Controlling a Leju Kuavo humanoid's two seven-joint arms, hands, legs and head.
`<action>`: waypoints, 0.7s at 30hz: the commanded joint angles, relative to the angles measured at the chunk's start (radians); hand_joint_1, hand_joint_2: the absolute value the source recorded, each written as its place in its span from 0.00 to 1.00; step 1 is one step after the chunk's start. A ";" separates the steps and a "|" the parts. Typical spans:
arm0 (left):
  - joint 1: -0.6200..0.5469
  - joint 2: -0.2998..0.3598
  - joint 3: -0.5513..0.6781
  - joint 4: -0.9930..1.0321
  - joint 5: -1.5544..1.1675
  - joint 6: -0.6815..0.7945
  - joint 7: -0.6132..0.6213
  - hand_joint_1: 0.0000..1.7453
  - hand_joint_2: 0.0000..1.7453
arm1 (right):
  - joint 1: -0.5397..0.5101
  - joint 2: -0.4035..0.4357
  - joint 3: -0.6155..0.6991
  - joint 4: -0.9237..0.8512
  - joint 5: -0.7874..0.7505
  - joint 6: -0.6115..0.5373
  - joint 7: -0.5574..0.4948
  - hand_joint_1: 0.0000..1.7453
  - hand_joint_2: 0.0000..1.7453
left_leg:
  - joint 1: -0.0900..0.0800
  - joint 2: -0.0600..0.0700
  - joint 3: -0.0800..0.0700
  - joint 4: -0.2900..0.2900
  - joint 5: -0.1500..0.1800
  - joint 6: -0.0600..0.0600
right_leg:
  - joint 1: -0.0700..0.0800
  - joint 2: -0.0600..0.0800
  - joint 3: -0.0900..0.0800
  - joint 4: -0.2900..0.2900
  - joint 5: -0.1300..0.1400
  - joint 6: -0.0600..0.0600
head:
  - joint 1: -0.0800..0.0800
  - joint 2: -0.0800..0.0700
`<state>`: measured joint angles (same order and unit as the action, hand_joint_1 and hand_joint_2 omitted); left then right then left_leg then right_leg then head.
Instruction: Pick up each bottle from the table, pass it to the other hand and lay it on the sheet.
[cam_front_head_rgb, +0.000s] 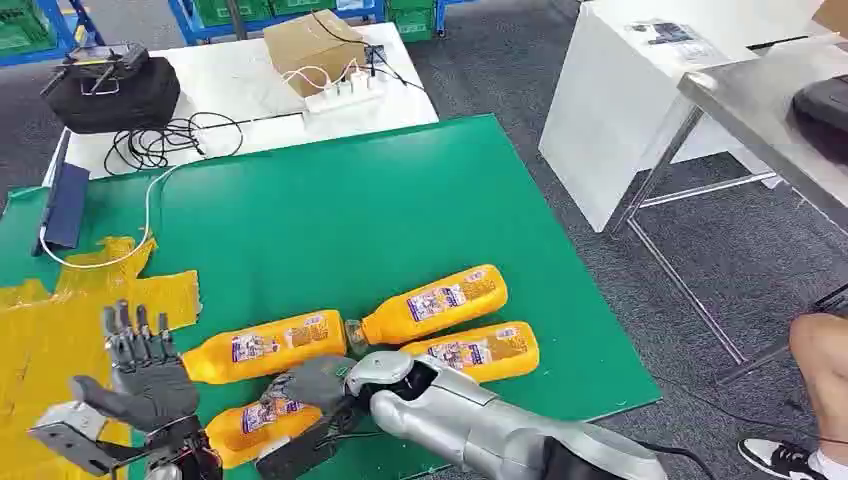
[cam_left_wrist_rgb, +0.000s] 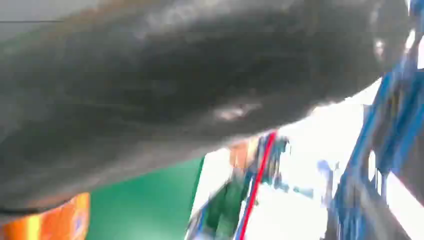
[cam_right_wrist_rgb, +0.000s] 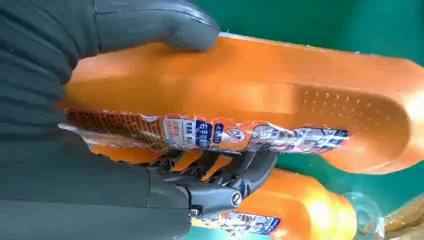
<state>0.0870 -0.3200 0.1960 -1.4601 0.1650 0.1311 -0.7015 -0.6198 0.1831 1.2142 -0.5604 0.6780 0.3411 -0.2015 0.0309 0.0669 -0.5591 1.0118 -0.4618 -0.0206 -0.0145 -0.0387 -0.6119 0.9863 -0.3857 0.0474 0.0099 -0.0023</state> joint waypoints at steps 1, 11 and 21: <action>0.035 -0.029 0.067 -0.158 0.092 0.235 0.003 0.00 0.00 | 0.083 -0.031 0.118 0.160 -0.045 -0.036 0.076 1.00 1.00 | 0.001 -0.010 0.003 -0.003 0.001 0.003 | 0.000 -0.003 0.005 -0.004 0.000 -0.002 | 0.000 0.000; 0.047 -0.029 0.083 -0.191 0.120 0.276 0.003 0.00 0.00 | 0.088 -0.016 0.086 0.164 -0.076 -0.052 0.093 1.00 1.00 | 0.001 -0.008 0.013 -0.003 -0.004 0.003 | 0.000 -0.003 0.005 -0.004 -0.007 -0.003 | 0.000 0.000; 0.130 -0.029 0.143 -0.366 0.094 0.541 0.003 0.00 0.00 | 0.165 0.047 -0.139 0.132 -0.322 -0.260 0.096 1.00 1.00 | 0.003 -0.010 0.014 -0.002 -0.004 0.004 | 0.002 -0.002 0.011 -0.002 -0.007 -0.003 | 0.000 0.000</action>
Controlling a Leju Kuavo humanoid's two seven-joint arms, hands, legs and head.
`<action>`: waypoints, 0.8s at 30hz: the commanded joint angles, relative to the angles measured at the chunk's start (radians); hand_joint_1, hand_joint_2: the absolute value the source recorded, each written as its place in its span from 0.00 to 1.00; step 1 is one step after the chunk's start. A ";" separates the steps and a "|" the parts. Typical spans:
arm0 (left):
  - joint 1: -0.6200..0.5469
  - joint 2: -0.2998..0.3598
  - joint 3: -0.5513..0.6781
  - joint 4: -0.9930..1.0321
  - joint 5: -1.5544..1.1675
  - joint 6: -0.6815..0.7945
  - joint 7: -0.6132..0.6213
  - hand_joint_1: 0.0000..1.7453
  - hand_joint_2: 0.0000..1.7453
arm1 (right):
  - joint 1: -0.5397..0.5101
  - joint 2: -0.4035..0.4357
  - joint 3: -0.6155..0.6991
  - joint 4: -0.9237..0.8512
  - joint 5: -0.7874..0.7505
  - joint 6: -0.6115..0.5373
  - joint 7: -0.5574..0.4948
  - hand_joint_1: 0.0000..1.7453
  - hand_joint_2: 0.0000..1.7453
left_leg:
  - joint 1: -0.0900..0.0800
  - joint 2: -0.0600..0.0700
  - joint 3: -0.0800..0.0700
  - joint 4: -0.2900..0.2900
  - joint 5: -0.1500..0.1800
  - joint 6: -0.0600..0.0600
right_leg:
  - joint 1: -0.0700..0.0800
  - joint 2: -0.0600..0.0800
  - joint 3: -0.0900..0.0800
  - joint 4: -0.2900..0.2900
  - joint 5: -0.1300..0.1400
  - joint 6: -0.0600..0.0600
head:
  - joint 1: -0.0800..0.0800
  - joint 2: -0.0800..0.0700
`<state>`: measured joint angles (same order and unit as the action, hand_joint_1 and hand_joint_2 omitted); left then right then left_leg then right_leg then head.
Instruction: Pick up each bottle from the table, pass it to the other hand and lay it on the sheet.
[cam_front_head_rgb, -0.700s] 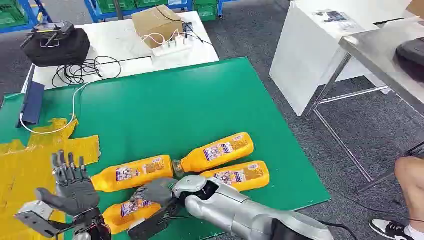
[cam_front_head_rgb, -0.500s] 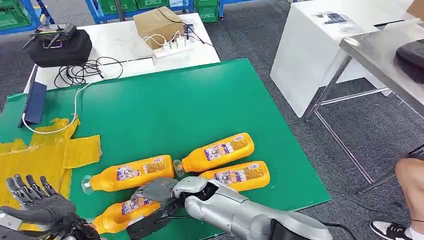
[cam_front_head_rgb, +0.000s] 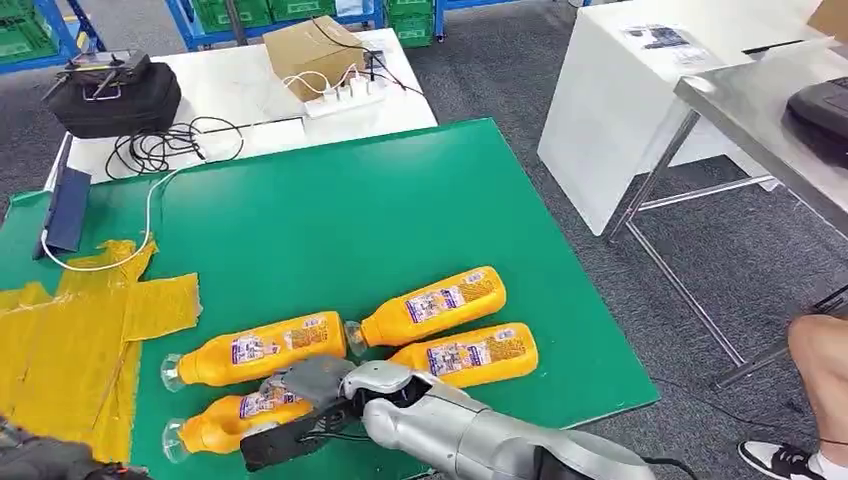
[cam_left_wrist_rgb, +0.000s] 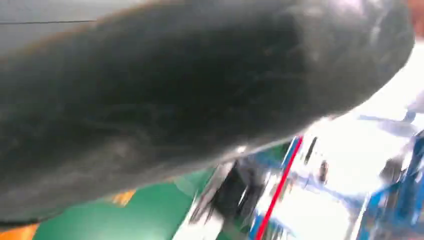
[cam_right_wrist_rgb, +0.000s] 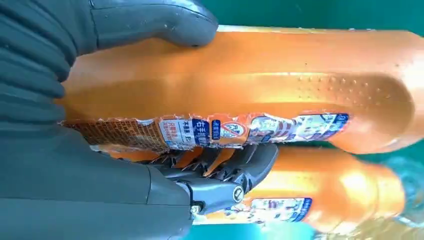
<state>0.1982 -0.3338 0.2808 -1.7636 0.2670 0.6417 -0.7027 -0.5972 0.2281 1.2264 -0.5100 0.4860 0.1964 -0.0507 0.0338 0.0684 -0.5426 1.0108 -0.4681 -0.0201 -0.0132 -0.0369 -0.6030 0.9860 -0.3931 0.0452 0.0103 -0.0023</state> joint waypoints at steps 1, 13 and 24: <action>0.019 -0.015 0.066 -0.053 0.014 0.021 0.005 0.00 0.00 | 0.166 0.006 -0.176 0.039 -0.188 -0.178 -0.092 1.00 1.00 | 0.000 -0.013 -0.005 -0.001 0.003 0.004 | 0.000 -0.003 -0.006 -0.002 0.001 -0.002 | 0.000 0.000; 0.027 -0.015 0.111 0.044 0.155 -0.141 0.005 0.00 0.00 | 0.307 -0.014 -0.337 -0.295 -0.309 -0.261 -0.273 1.00 1.00 | 0.001 -0.004 0.001 -0.003 -0.002 0.001 | 0.001 0.000 0.008 -0.002 0.000 -0.003 | 0.000 0.000; -0.044 0.028 0.040 0.347 0.165 -0.944 0.165 0.00 1.00 | 0.499 -0.076 -0.540 -0.667 -0.272 -0.183 -0.368 1.00 1.00 | -0.002 -0.015 -0.014 -0.005 0.000 0.004 | -0.001 -0.005 -0.004 -0.002 -0.002 -0.003 | 0.000 0.000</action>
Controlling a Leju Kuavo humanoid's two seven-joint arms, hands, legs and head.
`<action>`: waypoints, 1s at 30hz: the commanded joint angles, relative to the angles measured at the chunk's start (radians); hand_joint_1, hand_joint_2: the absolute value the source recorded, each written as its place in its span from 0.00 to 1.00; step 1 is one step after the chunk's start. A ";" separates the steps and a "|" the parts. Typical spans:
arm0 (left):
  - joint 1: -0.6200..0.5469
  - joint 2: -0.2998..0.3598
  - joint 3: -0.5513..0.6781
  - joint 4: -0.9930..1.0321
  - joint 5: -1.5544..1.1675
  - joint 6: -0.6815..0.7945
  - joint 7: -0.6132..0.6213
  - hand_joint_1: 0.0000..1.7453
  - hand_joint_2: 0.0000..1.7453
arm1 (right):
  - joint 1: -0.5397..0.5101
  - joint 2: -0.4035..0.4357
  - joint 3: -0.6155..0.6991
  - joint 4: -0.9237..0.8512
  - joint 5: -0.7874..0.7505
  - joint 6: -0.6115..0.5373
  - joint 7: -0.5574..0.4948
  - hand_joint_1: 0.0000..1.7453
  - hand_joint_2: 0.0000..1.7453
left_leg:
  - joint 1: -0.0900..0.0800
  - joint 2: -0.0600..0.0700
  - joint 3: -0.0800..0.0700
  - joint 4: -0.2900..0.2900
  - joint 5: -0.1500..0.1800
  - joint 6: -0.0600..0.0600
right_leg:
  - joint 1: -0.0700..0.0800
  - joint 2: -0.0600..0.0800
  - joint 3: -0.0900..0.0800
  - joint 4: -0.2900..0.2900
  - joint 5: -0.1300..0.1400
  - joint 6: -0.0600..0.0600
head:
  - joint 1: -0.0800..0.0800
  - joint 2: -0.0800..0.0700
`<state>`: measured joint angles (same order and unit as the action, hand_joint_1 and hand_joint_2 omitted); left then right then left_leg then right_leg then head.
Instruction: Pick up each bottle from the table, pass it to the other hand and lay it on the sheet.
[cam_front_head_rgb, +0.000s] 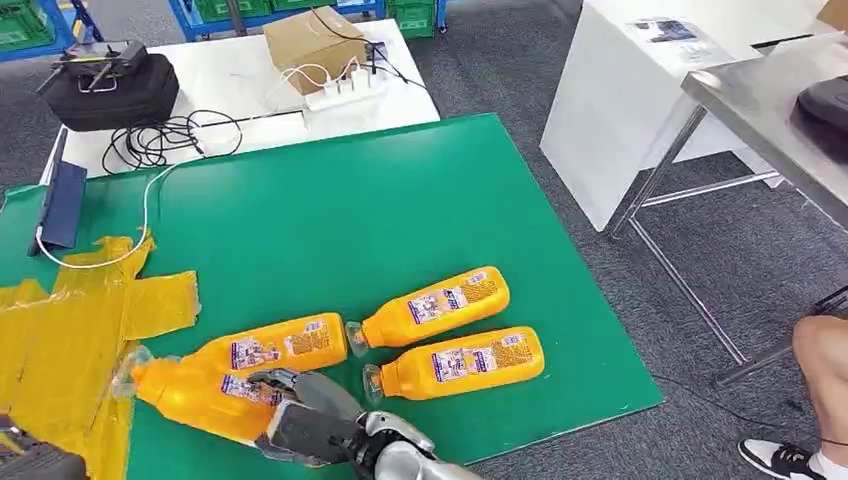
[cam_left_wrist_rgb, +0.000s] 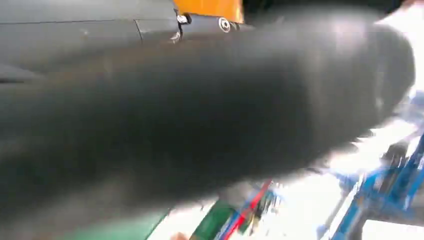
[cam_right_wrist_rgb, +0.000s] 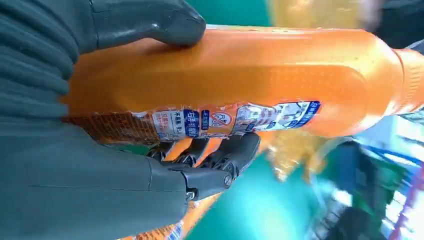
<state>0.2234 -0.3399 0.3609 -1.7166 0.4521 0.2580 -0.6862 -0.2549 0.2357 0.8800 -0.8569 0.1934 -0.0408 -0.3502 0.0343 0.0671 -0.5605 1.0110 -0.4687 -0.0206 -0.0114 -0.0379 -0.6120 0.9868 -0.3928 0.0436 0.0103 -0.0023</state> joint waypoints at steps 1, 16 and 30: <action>-0.068 0.044 -0.071 0.321 -0.056 -0.670 0.132 0.00 1.00 | 0.173 -0.092 -0.213 -0.347 0.022 0.075 -0.078 1.00 1.00 | -0.002 -0.016 0.004 -0.005 0.001 0.005 | -0.002 -0.005 0.006 -0.003 -0.002 -0.001 | 0.000 0.000; -0.050 0.049 -0.112 0.294 -0.207 -0.808 0.056 0.00 1.00 | 0.185 -0.070 -0.242 -0.343 0.061 0.116 -0.095 1.00 1.00 | -0.002 -0.005 -0.003 -0.001 0.000 0.002 | -0.002 0.000 -0.002 -0.001 -0.001 0.000 | 0.000 0.000; -0.081 0.059 -0.134 0.342 -0.305 -0.864 -0.004 0.00 1.00 | 0.043 -0.013 -0.057 -0.094 0.151 0.170 -0.060 1.00 1.00 | -0.001 -0.004 -0.002 -0.002 0.000 0.003 | -0.002 0.003 -0.001 -0.001 0.000 -0.001 | 0.000 0.000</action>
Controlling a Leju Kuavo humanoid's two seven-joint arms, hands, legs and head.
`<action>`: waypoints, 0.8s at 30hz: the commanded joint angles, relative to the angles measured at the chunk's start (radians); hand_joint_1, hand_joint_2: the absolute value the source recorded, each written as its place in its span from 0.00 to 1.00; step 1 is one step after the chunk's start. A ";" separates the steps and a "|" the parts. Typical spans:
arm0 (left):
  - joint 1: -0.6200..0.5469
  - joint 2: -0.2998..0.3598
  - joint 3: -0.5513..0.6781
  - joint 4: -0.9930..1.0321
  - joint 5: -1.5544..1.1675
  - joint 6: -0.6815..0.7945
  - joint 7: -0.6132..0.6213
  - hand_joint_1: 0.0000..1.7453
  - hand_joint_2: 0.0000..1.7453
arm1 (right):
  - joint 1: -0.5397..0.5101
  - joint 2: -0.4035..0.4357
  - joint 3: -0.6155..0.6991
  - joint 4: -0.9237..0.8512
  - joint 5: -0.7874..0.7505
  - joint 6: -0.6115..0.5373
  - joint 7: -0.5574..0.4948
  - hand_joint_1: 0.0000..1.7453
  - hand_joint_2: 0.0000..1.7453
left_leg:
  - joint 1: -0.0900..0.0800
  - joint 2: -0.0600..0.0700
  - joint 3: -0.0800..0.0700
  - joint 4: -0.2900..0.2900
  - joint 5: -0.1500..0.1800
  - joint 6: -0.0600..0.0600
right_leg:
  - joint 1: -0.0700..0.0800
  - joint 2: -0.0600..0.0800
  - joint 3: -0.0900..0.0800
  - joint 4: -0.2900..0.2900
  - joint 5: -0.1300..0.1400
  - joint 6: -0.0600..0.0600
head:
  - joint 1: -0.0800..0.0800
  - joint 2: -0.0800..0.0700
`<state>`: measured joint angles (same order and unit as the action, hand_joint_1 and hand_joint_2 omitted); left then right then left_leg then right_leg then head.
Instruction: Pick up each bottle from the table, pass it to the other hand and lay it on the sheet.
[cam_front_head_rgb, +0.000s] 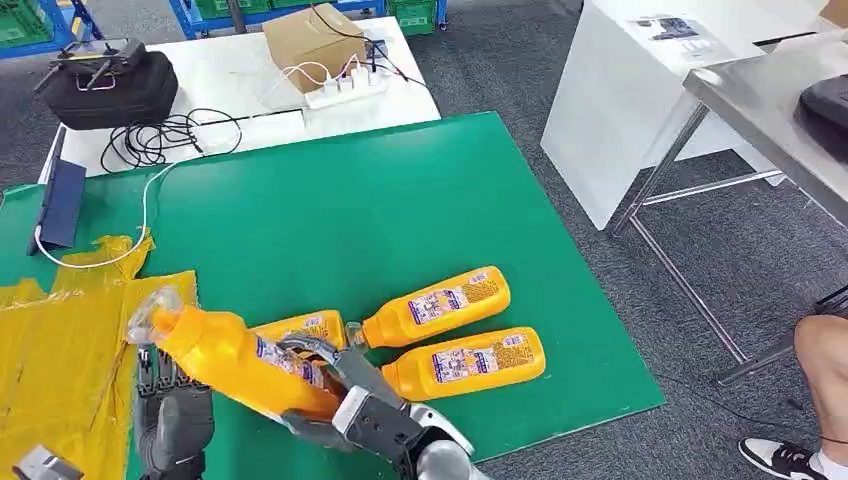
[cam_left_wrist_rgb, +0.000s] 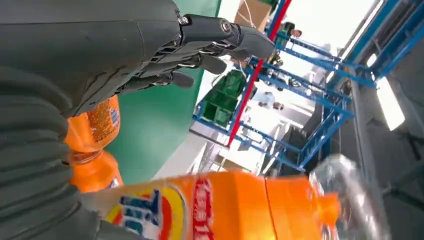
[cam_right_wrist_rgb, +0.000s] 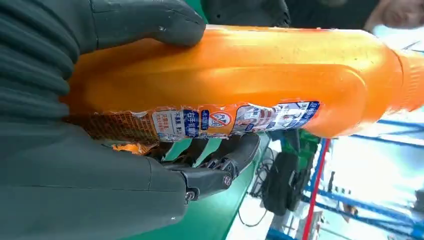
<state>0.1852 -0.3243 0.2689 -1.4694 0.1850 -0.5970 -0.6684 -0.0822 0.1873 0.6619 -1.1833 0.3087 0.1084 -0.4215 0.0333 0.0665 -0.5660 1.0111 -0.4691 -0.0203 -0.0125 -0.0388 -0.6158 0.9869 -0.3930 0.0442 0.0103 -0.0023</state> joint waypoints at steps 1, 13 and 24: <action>-0.047 0.047 -0.051 0.101 -0.041 -0.007 -0.026 0.00 1.00 | -0.146 0.047 0.182 0.263 0.037 0.019 0.011 1.00 1.00 | -0.001 -0.003 0.003 -0.002 0.000 0.002 | -0.001 0.003 0.002 -0.001 0.000 -0.001 | 0.000 0.000; -0.030 0.077 -0.142 0.025 -0.122 -0.060 -0.030 0.00 1.00 | -0.218 0.078 0.263 0.358 0.015 0.026 0.020 1.00 1.00 | 0.000 -0.006 0.002 -0.001 0.001 0.003 | 0.000 0.000 0.002 0.000 -0.001 -0.001 | 0.000 0.000; -0.017 0.105 -0.199 -0.013 -0.177 -0.025 -0.030 0.00 1.00 | -0.224 0.077 0.273 0.359 0.008 0.023 0.027 1.00 1.00 | -0.001 -0.008 0.002 -0.001 0.001 0.003 | -0.001 0.000 0.002 0.001 -0.001 -0.002 | 0.000 0.000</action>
<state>0.1829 -0.2583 0.2133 -1.4721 0.0614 -0.6336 -0.7084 -0.2727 0.2483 0.8476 -0.8995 0.3166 0.1255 -0.4093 0.0333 0.0664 -0.5660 1.0111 -0.4681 -0.0197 -0.0123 -0.0393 -0.6164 0.9873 -0.3929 0.0442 0.0103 -0.0023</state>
